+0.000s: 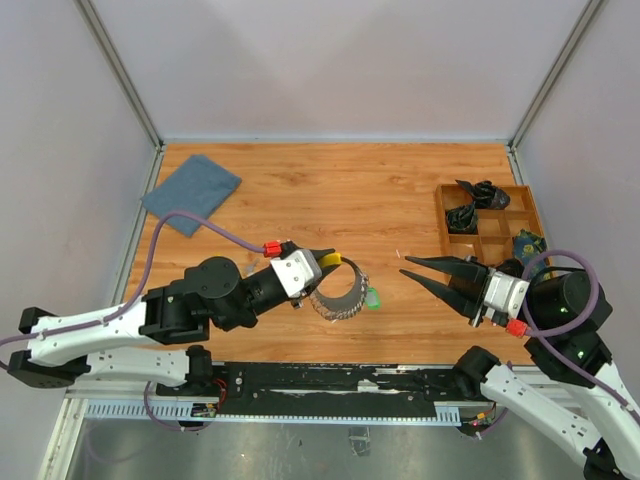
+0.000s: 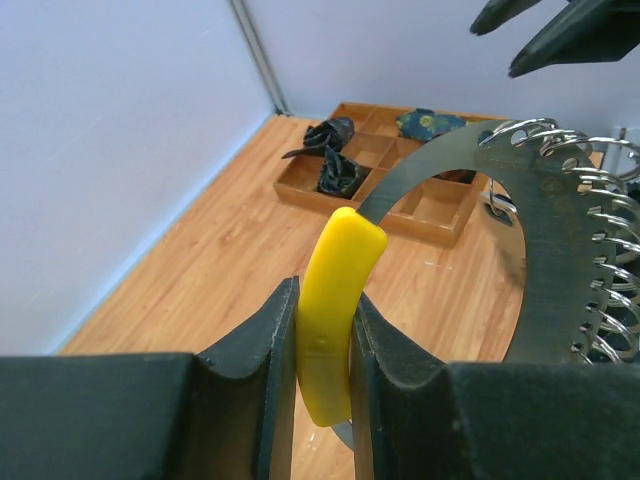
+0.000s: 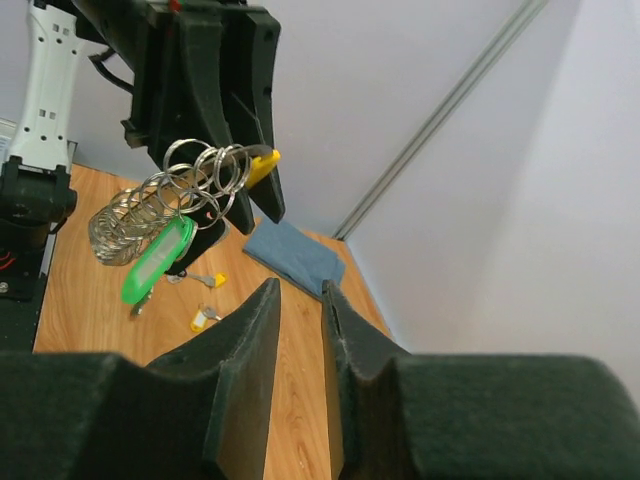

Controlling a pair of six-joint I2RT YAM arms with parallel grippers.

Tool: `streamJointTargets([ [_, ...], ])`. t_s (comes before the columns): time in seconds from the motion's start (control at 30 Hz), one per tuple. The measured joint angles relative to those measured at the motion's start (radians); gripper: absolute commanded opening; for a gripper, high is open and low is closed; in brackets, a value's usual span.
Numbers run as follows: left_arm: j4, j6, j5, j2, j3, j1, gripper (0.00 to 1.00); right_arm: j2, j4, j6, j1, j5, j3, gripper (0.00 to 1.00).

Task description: Put the keys on the keyring

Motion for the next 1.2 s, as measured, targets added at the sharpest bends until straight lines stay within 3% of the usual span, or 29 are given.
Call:
streamJointTargets([
  [0.17, 0.031, -0.101, 0.129, -0.033, -0.057, 0.134, 0.01, 0.000, 0.029, -0.005, 0.000, -0.048, 0.000, 0.26],
  [0.43, 0.015, -0.331, 0.413, 0.109, -0.072, 0.579, 0.01, -0.025, 0.038, -0.005, 0.000, -0.054, -0.018, 0.26],
  [0.87, 0.080, -0.504, 0.710, 0.063, -0.156, 0.602, 0.01, -0.035, 0.005, -0.033, 0.000, -0.050, -0.053, 0.24],
  [1.2, 0.256, -0.645, 0.825, -0.053, -0.372, 0.602, 0.00, -0.014, 0.040, -0.003, 0.022, -0.066, -0.104, 0.20],
])
